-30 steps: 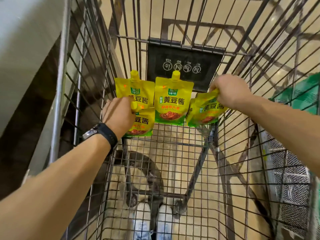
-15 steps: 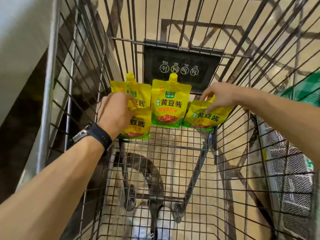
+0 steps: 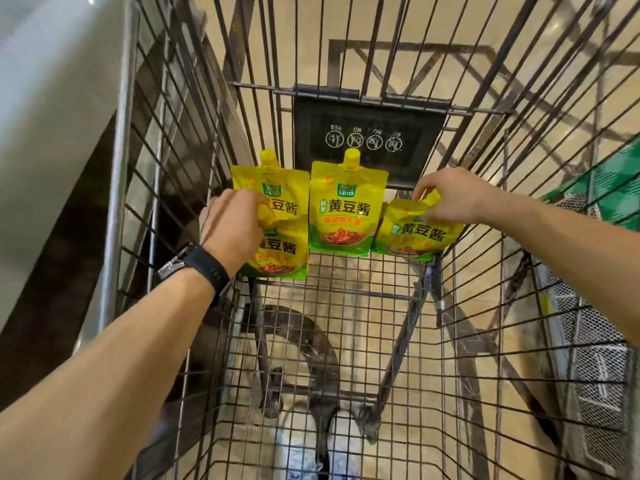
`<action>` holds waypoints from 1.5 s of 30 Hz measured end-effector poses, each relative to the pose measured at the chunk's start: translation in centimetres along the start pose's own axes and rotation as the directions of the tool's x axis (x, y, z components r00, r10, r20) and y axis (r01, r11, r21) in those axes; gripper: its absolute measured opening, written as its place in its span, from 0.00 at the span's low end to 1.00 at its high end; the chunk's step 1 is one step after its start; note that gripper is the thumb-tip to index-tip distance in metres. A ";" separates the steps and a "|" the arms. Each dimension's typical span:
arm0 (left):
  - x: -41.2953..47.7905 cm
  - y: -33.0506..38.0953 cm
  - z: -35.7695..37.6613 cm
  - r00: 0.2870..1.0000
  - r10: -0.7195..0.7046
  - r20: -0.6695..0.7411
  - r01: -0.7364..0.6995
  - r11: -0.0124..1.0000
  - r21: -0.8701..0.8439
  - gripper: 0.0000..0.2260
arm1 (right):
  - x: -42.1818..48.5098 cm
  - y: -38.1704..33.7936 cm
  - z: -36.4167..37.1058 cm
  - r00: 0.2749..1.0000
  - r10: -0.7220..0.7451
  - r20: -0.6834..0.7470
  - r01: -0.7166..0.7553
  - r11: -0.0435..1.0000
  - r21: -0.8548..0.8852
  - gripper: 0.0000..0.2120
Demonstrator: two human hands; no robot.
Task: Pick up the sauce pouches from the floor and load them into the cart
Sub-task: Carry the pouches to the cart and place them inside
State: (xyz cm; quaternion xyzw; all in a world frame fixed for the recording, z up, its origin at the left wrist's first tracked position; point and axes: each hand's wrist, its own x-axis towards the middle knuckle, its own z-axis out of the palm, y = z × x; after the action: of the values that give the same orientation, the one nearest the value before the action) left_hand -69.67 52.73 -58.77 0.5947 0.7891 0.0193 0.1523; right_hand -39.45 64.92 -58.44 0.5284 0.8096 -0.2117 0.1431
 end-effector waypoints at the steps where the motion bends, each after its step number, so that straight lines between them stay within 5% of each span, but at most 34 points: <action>1: 0.0 0.0 -0.2 1.000 -0.013 -0.025 0.013 1.000 0.015 0.22 | -0.1 -0.1 0.0 1.000 0.000 -0.006 0.000 1.000 -0.004 0.17; 11: -0.9 -0.7 -0.2 0.996 0.090 0.006 -0.090 0.995 0.033 0.25 | -1.8 -2.0 1.7 0.990 -0.035 -0.136 0.032 0.999 -0.019 0.25; 18: -7.0 1.7 1.3 0.923 0.158 -0.352 -0.220 0.965 -0.144 0.28 | -6.2 -4.3 4.2 0.922 0.044 -0.384 0.006 0.992 0.129 0.41; 20: -9.1 2.1 2.7 0.943 0.189 -0.275 -0.249 0.947 -0.201 0.24 | -8.1 -5.1 5.2 0.872 0.100 -0.479 -0.013 0.983 0.181 0.40; 23: -11.8 2.9 4.4 0.985 0.145 0.097 -0.120 0.966 -0.231 0.26 | -11.4 -5.9 7.0 0.863 0.121 -0.490 -0.036 0.983 0.180 0.36; 27: -15.0 4.4 4.2 0.914 0.125 0.386 -0.134 0.991 -0.004 0.30 | -15.6 -6.7 8.4 0.968 0.201 -0.149 -0.172 0.968 0.185 0.38; 30: -17.8 5.4 2.5 0.882 0.159 0.443 -0.202 0.978 0.052 0.29 | -19.5 -9.0 7.3 0.981 0.185 0.061 -0.194 0.956 0.221 0.41; 33: -20.7 6.6 -0.4 0.868 0.182 0.462 -0.229 0.972 0.047 0.30 | -24.2 -11.9 5.8 0.978 0.194 0.078 -0.208 0.943 0.258 0.41; 39: -25.1 8.0 -8.8 0.878 0.288 0.382 -0.328 0.944 0.043 0.31 | -33.4 -16.1 2.5 0.947 0.265 -0.184 -0.208 0.938 0.277 0.39; 45: -28.7 11.6 -14.0 0.801 0.507 0.317 -0.555 0.828 0.077 0.32 | -43.0 -15.4 0.0 0.796 0.520 -0.310 -0.419 0.842 0.339 0.38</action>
State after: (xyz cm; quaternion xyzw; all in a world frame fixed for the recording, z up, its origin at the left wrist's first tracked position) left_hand -55.47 31.09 -36.74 0.7993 0.5588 -0.0896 0.2021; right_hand -36.32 25.32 -35.94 0.7589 0.6295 -0.1613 -0.0412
